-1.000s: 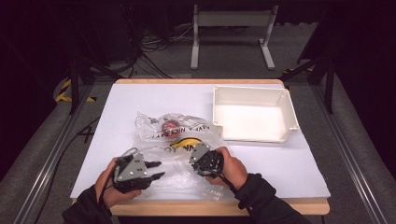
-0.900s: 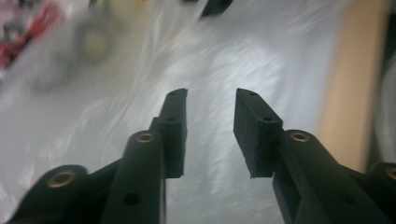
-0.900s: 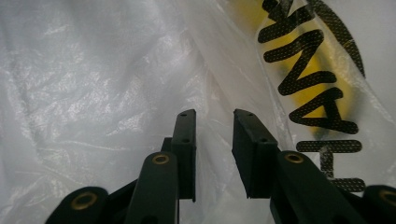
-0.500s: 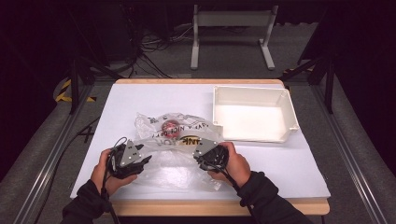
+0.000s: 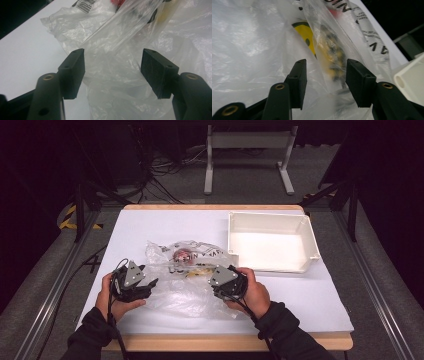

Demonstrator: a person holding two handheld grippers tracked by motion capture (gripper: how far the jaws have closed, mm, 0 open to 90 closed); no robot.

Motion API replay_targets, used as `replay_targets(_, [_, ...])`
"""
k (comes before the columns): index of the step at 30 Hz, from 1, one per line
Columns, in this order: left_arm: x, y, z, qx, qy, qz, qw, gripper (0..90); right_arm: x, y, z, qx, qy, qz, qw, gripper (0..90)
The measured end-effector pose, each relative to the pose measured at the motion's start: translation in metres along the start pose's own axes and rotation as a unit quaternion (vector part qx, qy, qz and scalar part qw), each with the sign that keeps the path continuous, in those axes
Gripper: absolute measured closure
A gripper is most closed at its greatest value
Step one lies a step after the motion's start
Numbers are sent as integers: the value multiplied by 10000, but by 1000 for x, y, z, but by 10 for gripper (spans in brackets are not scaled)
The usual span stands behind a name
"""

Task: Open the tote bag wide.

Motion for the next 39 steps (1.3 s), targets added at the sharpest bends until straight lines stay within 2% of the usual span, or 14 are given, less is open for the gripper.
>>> replay_targets(6, [4,-3,4,5,-54,-78,10000,414,0,-7,-1,-263,-68,-19,9996,478])
replay_targets(10, [10,-5,7,-51,-279,-281,9992,313,-1,-17,-3,-608,35,-212,9979,458])
replay_targets(13, [13,-5,9,-59,-420,-283,9987,278,-3,-19,-2,-618,77,-157,9979,433])
replay_targets(16, [15,-2,11,-42,-393,-138,9991,287,-8,-14,1,-391,165,36,9991,391])
replay_targets(20, [12,2,11,62,-181,58,9998,411,-14,-7,5,-175,217,242,9993,367])
replay_targets(21, [11,2,11,63,-92,115,9999,524,-17,-4,6,-63,260,270,9993,361])
replay_targets(22, [10,2,11,121,-28,91,9999,562,-18,-1,8,65,300,218,9993,351])
replay_targets(23, [10,1,12,148,36,125,9998,604,-20,2,9,143,312,251,9991,387])
replay_targets(24, [10,0,11,87,79,131,9998,707,-21,4,11,161,321,243,9991,499])
replay_targets(26, [10,-3,11,30,88,152,9998,796,-22,8,13,286,395,42,9988,626])
replay_targets(27, [11,-5,11,39,131,121,9998,814,-22,8,13,276,388,27,9989,731])
replay_targets(30, [14,-13,11,-136,114,19,9998,843,-22,6,11,192,386,-15,9991,873])
replay_targets(32, [17,-21,10,-270,77,-88,9996,848,-22,4,8,113,383,-118,9991,897])
replay_targets(39, [31,-40,4,-597,-41,-484,9970,850,-22,-1,-6,-275,404,34,9988,898])
Point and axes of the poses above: each handheld gripper's, and its own axes: y roughly forward along the jaws, z roughly out of its underside, x roughly to its left, the point moved 3 cm from there along y, roughly forward along the jaws, and after that the axes turned 15 degrees about y, right-handed, at the moved point
